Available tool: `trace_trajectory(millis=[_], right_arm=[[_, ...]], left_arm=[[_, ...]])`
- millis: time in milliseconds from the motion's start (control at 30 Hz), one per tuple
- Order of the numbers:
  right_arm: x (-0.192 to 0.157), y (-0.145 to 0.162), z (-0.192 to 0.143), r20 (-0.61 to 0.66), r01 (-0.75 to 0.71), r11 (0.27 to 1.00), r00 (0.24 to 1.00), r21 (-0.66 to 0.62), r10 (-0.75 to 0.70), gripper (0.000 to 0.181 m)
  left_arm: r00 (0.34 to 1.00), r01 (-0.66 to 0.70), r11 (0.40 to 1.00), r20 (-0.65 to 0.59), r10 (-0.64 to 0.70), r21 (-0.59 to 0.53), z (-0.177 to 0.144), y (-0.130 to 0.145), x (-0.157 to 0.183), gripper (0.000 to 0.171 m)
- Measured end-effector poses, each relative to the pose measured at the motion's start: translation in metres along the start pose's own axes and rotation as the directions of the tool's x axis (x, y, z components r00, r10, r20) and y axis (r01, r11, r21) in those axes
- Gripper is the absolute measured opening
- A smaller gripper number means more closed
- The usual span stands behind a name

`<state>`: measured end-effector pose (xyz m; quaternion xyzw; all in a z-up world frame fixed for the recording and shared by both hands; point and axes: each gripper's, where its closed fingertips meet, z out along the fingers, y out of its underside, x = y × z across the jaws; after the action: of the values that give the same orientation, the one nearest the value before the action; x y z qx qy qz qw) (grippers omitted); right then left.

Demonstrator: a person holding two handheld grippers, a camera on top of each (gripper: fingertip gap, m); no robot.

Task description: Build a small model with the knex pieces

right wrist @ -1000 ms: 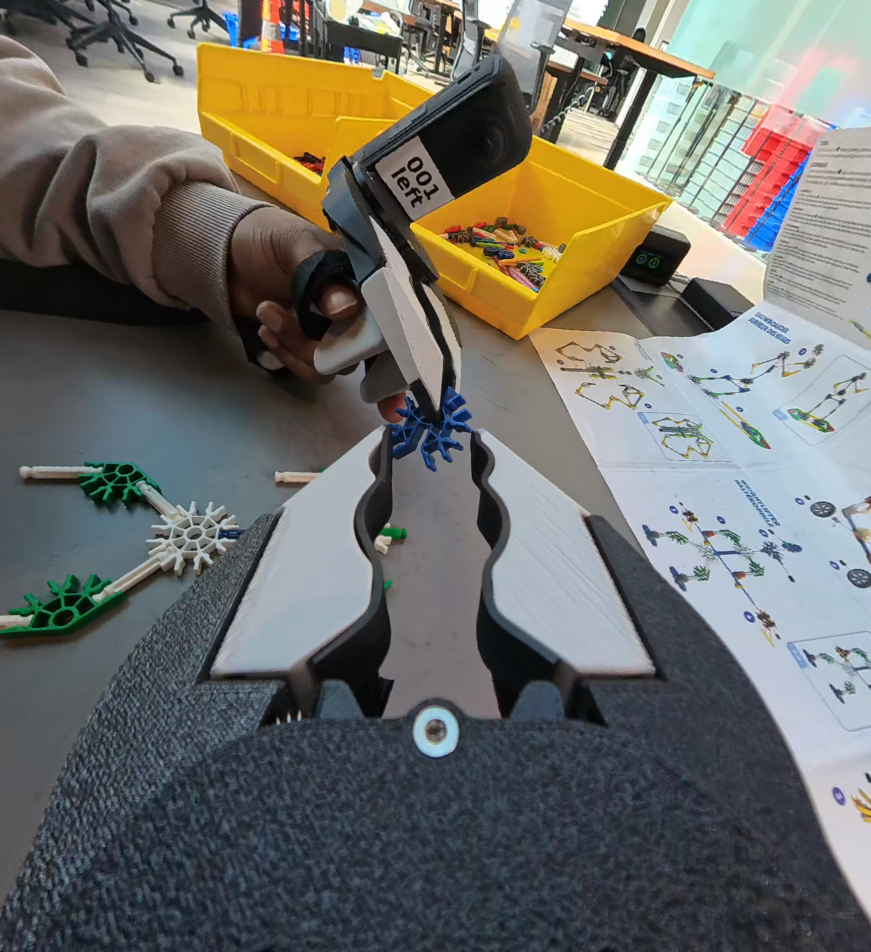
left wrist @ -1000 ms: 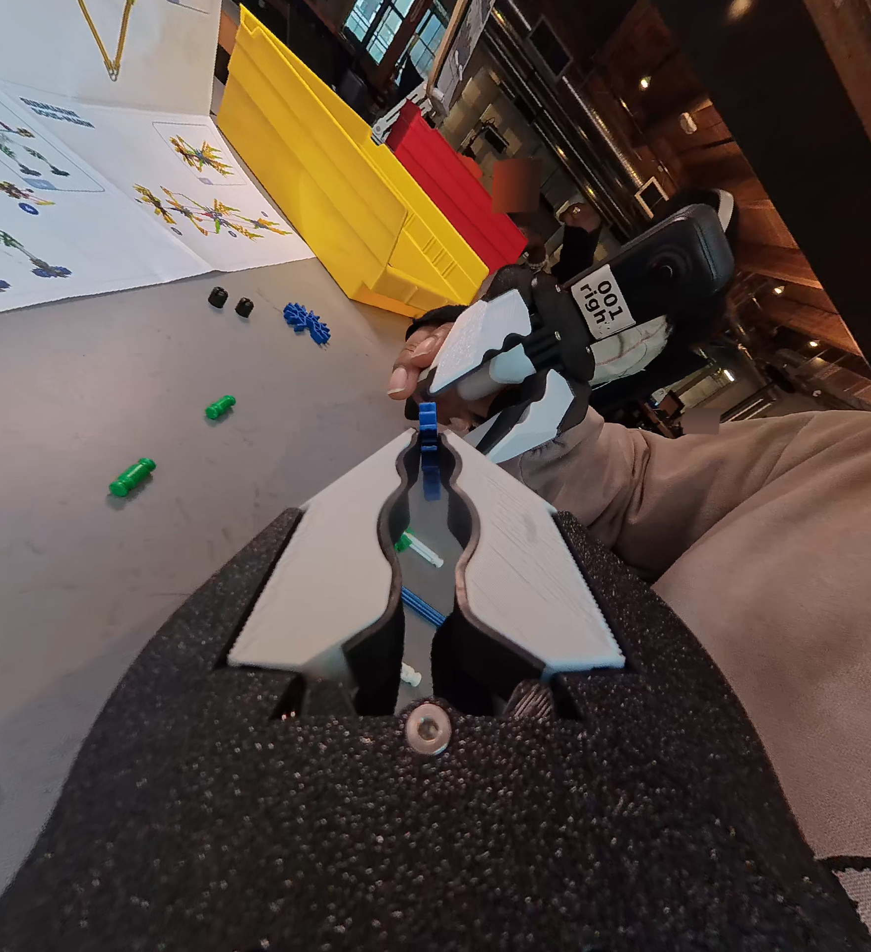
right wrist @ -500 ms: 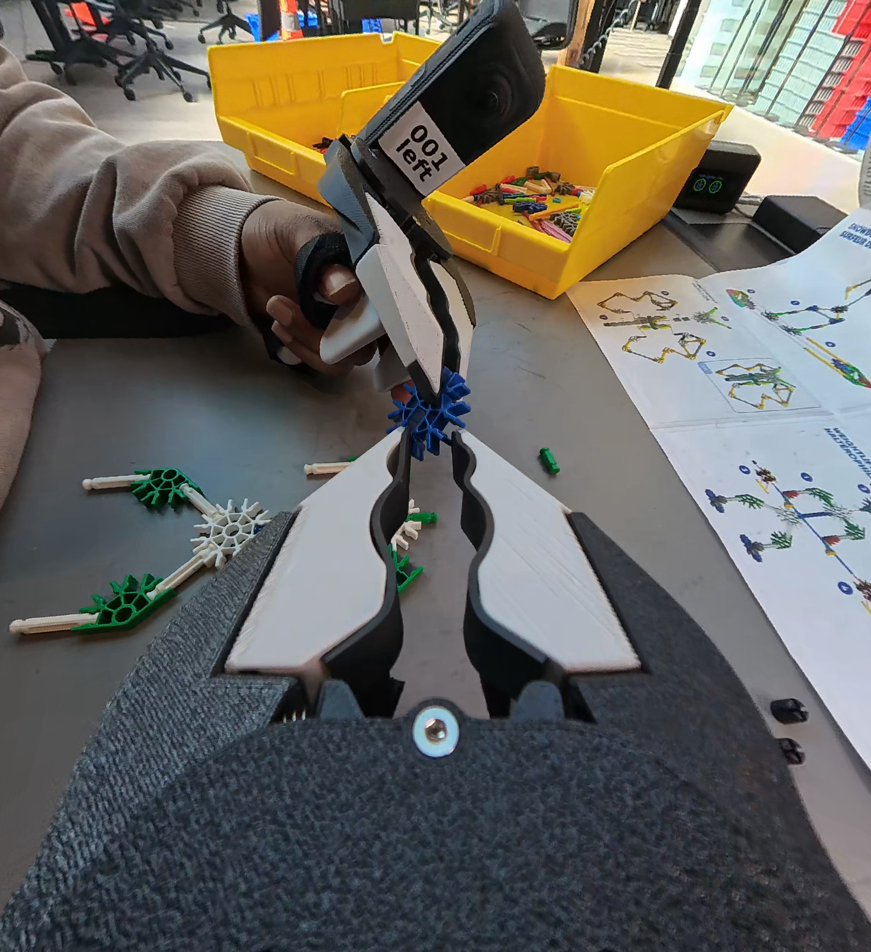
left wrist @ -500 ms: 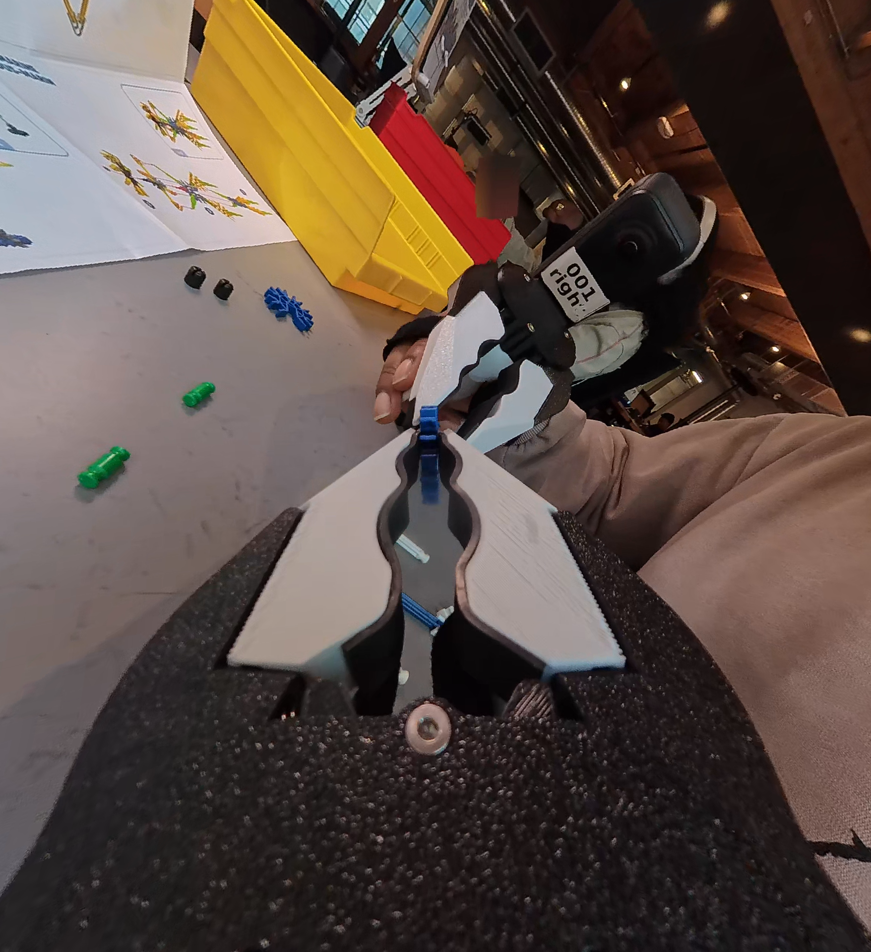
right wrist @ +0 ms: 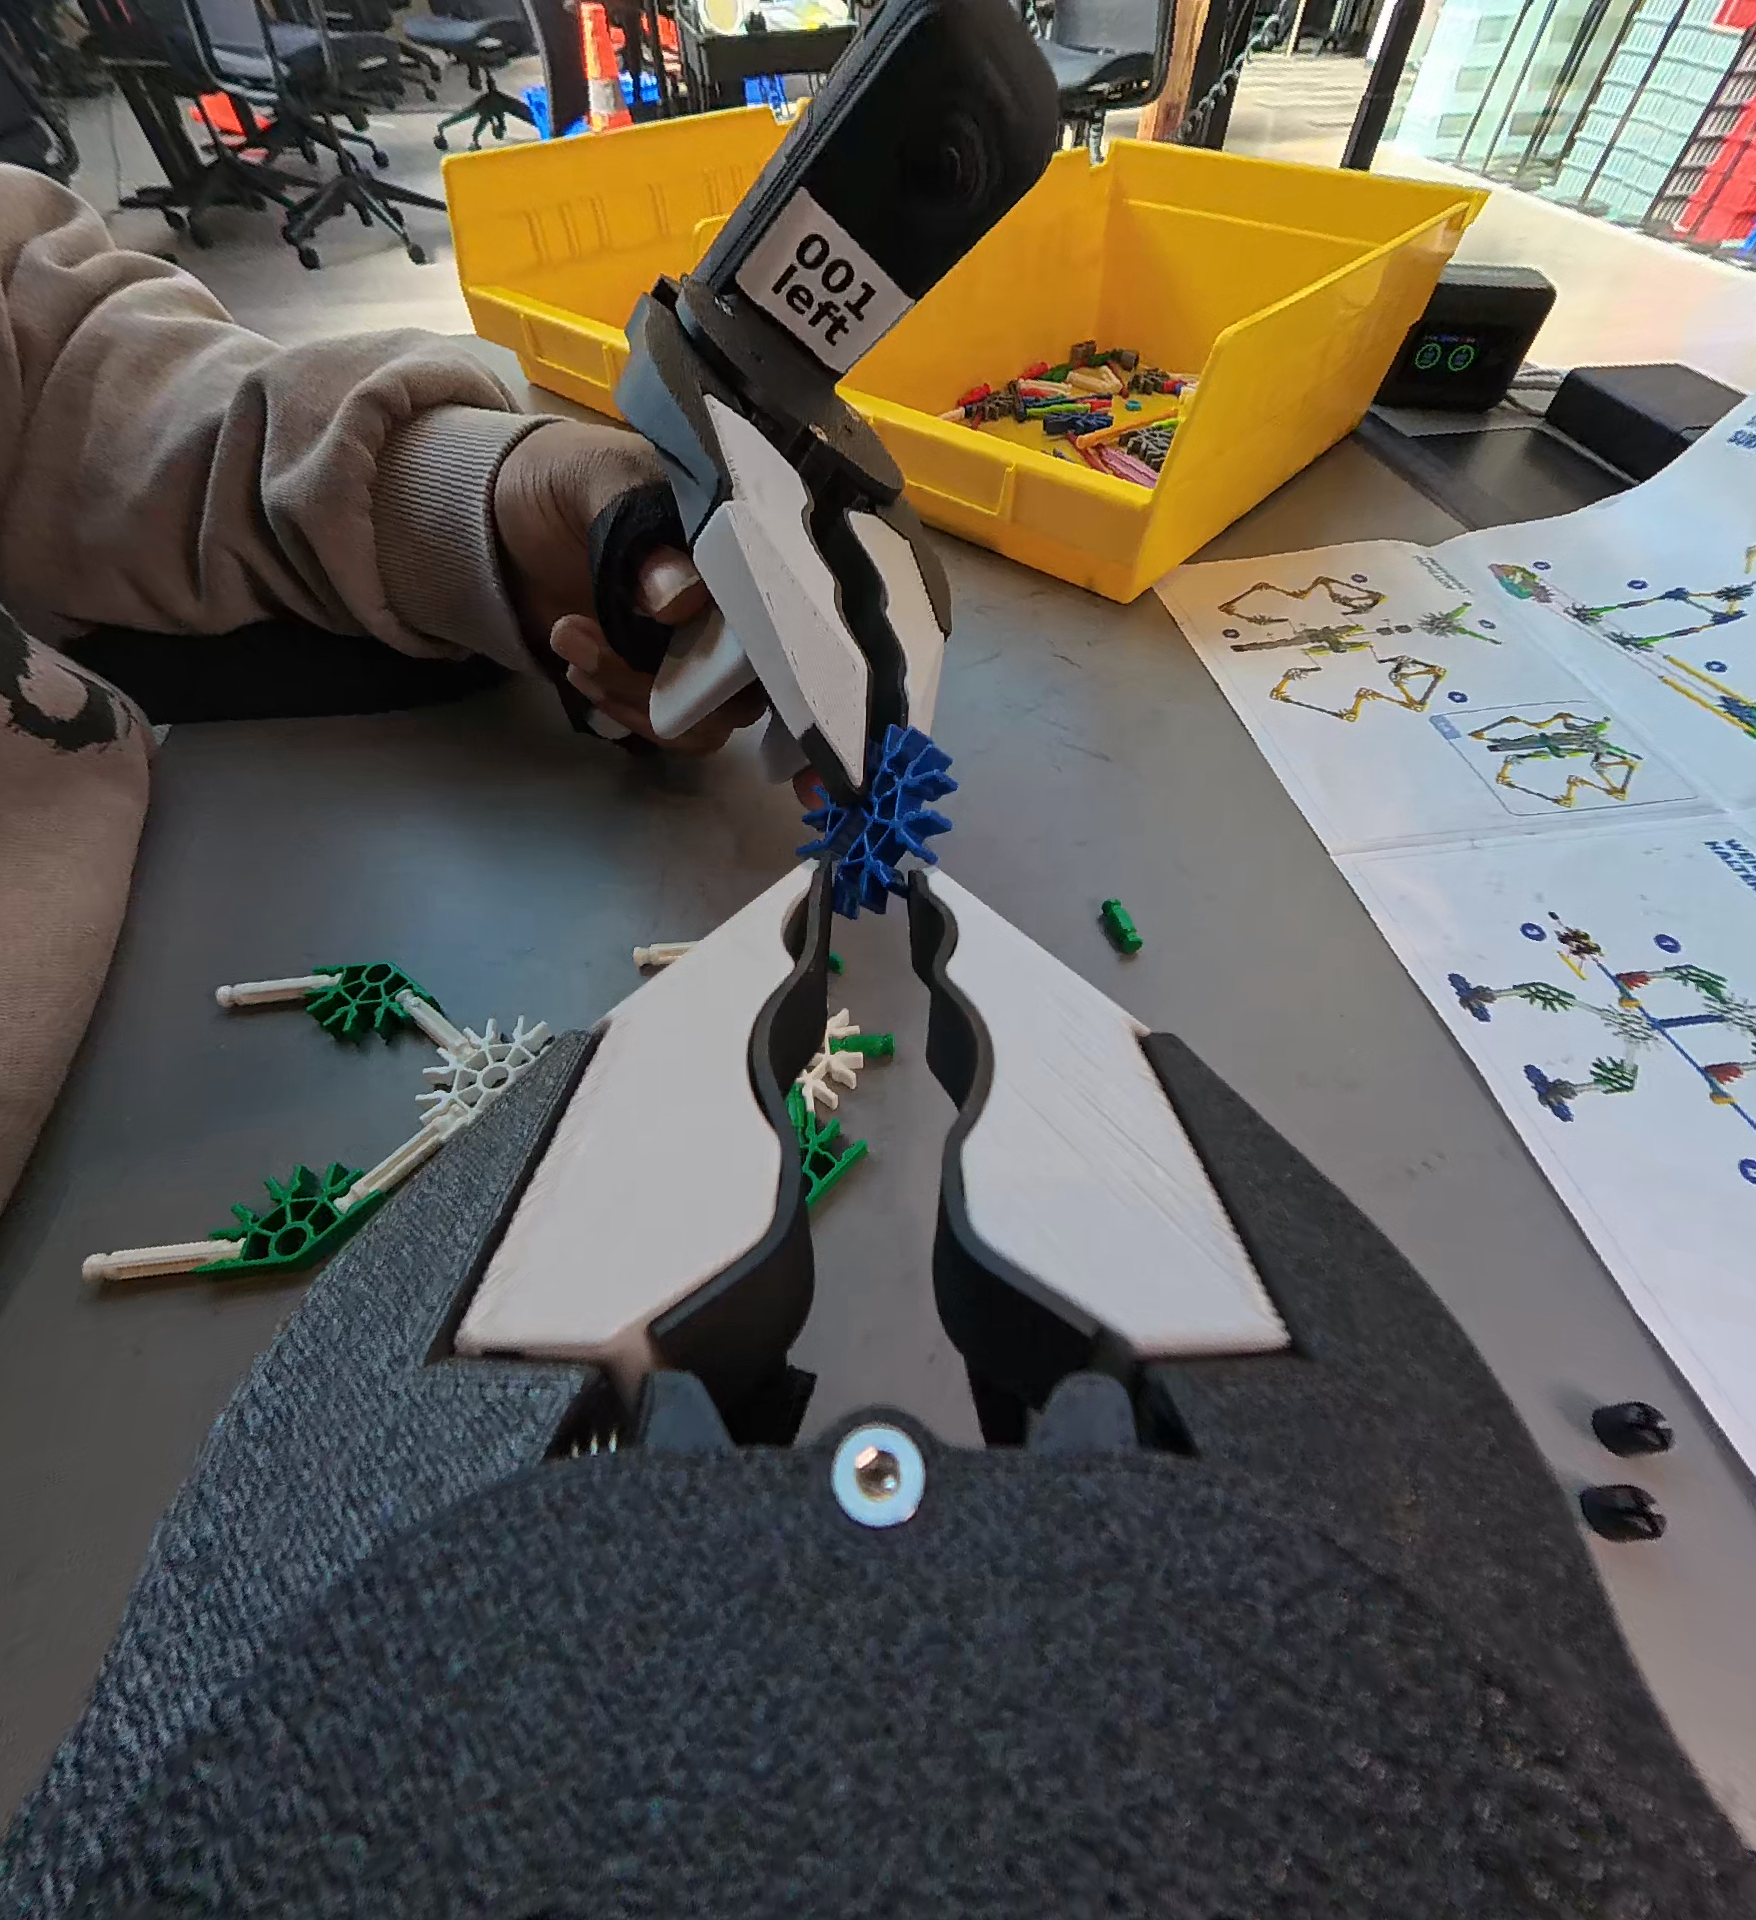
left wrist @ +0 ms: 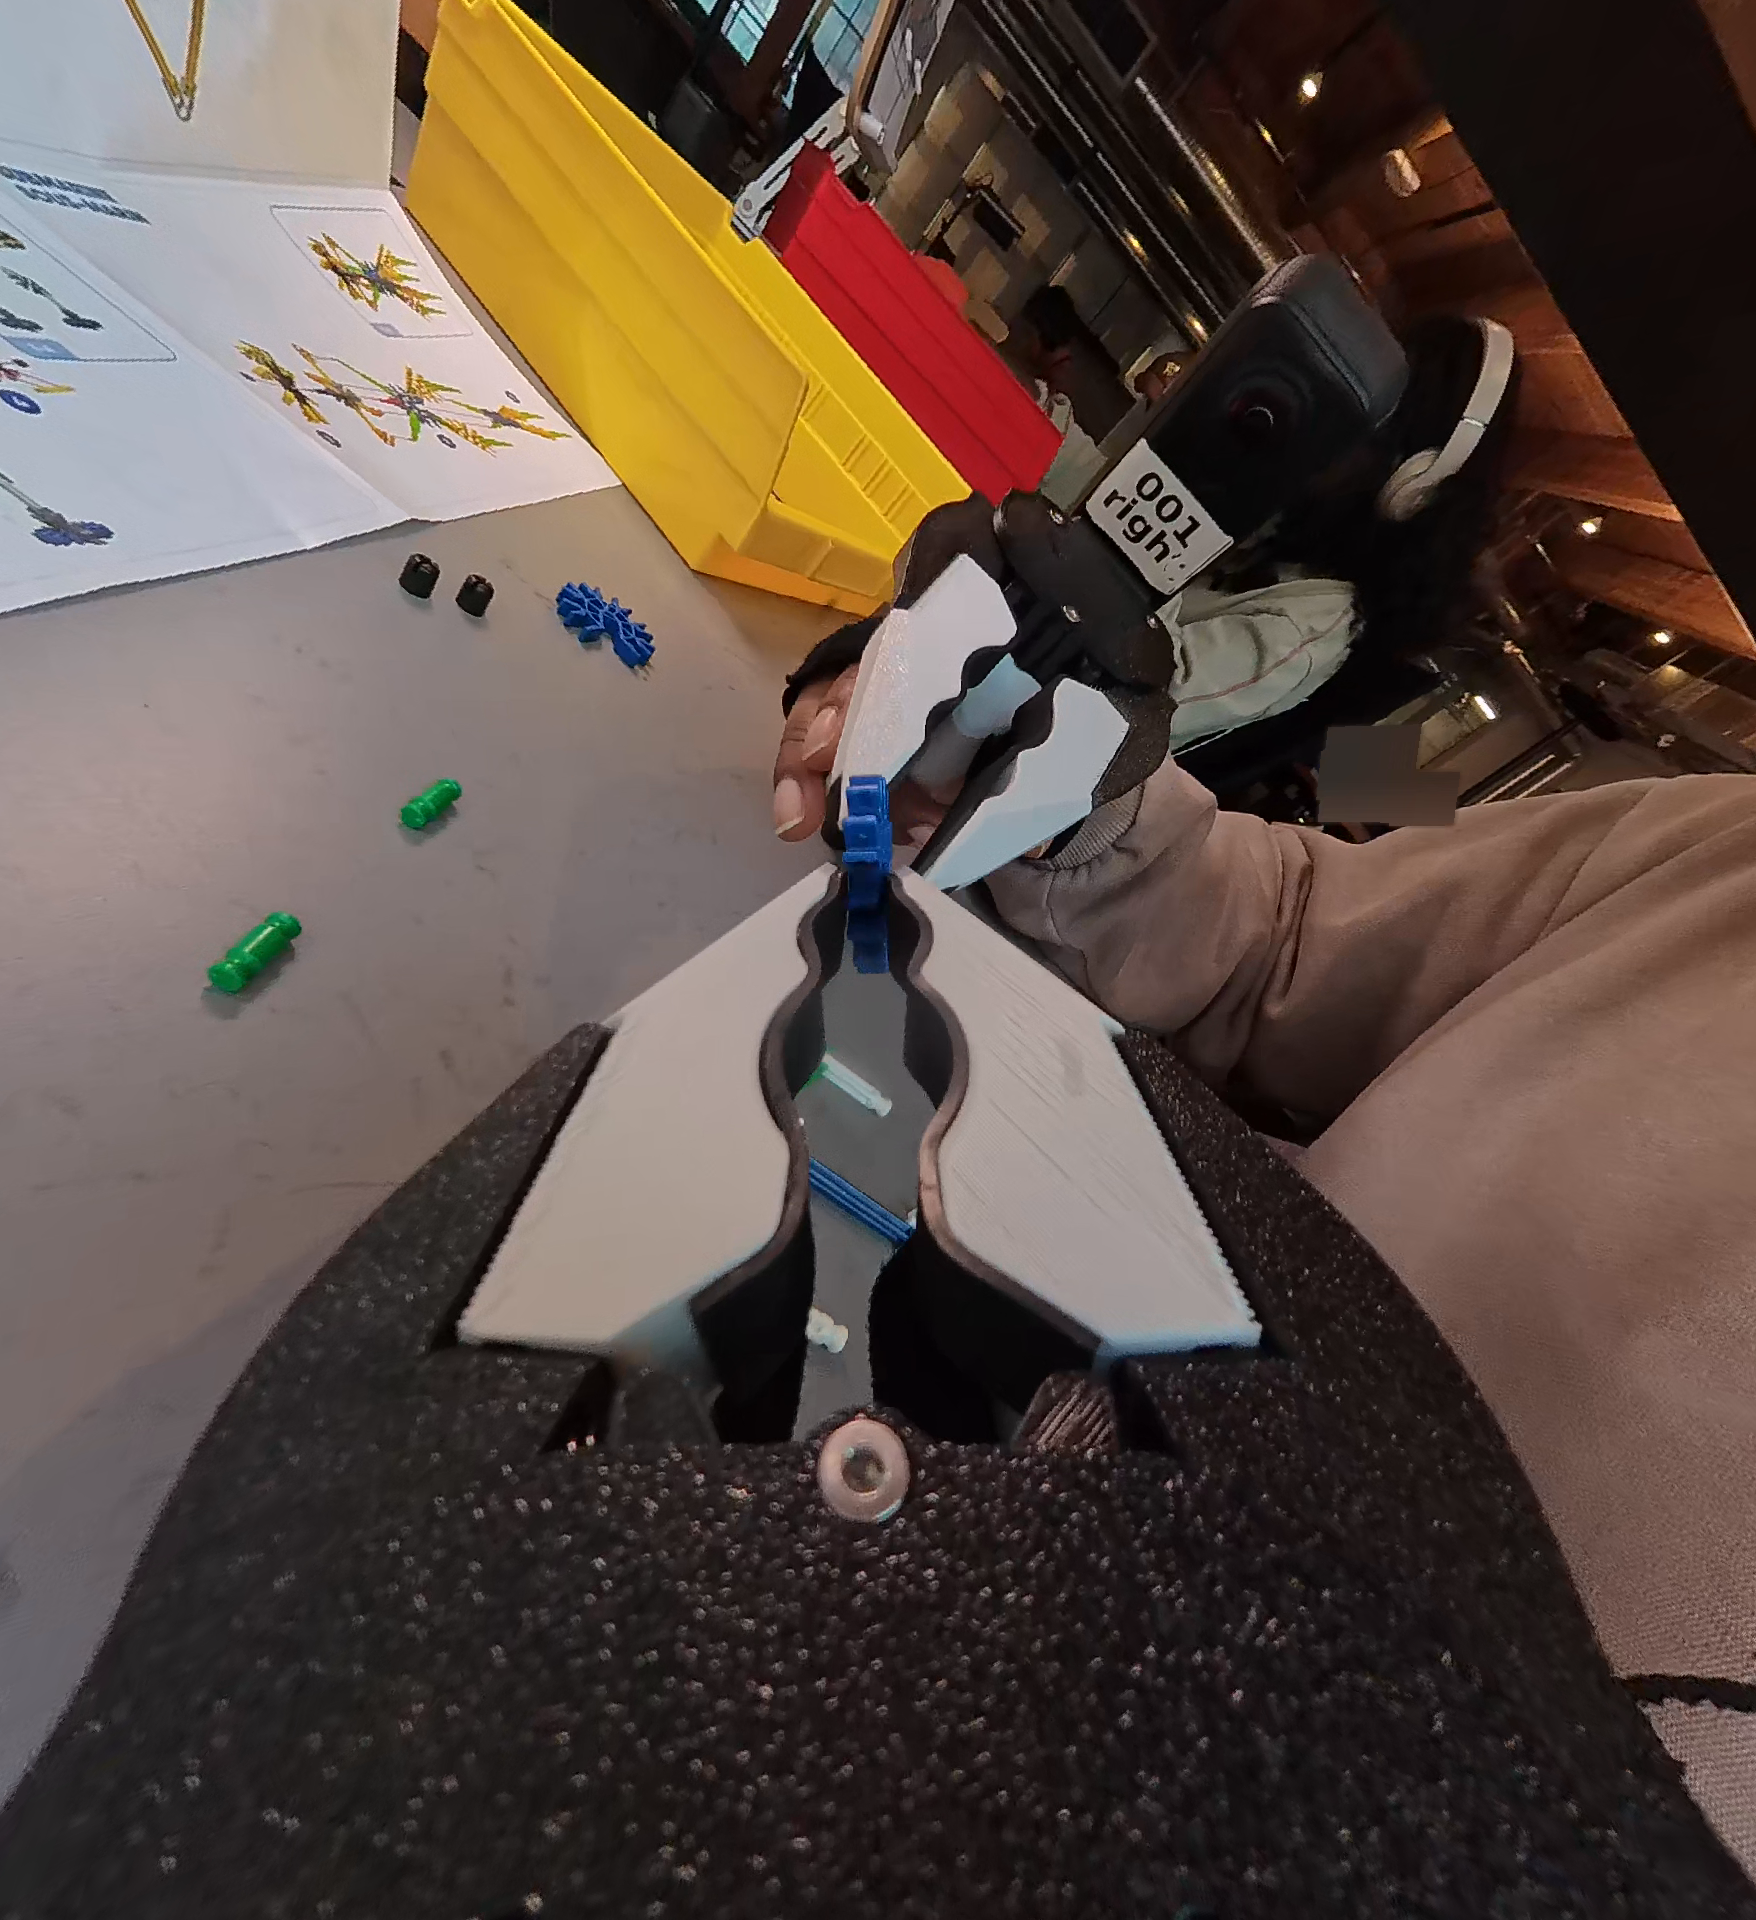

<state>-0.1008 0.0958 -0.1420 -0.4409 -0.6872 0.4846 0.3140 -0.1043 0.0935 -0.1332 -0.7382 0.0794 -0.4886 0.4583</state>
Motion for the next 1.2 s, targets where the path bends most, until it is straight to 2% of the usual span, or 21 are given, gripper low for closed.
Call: trace_trajectory(millis=[200, 400, 500, 700, 933, 1067, 1200], right_arm=[[-0.002, 0.005, -0.001, 0.007, 0.035, 0.999, 0.999, -0.030, -0.035, 0.015], [0.004, 0.000, -0.003, -0.057, 0.126, 0.992, 0.990, -0.001, -0.126, 0.051], [0.002, 0.002, -0.001, -0.089, 0.246, 0.968, 0.964, -0.040, -0.249, 0.057], [-0.003, 0.015, 0.006, -0.091, 0.365, 0.921, 0.921, -0.136, -0.379, 0.042], [-0.007, 0.023, 0.008, -0.056, 0.380, 0.909, 0.917, -0.171, -0.394, 0.027], [-0.007, 0.027, 0.009, -0.046, 0.353, 0.917, 0.929, -0.185, -0.367, 0.026], [0.005, 0.028, 0.009, -0.084, 0.182, 0.964, 0.976, -0.195, -0.201, 0.025]], left_arm=[[1.000, 0.008, 1.000, -0.004, -0.008, -0.013, 0.001, 0.002, 0.001, 0.004], [0.998, 0.056, 0.998, -0.018, -0.056, -0.026, 0.000, 0.005, 0.000, 0.004], [0.997, 0.071, 0.996, -0.008, -0.071, -0.055, 0.002, 0.011, -0.002, 0.004], [0.997, 0.081, 0.993, 0.002, -0.081, -0.088, 0.004, 0.017, -0.004, 0.004], [0.995, 0.101, 0.986, 0.004, -0.101, -0.136, 0.008, 0.025, -0.004, 0.004], [0.994, 0.112, 0.982, 0.021, -0.110, -0.150, 0.009, 0.028, -0.007, 0.004], [0.993, 0.101, 0.989, 0.064, -0.095, -0.103, 0.004, 0.019, -0.016, 0.005]])
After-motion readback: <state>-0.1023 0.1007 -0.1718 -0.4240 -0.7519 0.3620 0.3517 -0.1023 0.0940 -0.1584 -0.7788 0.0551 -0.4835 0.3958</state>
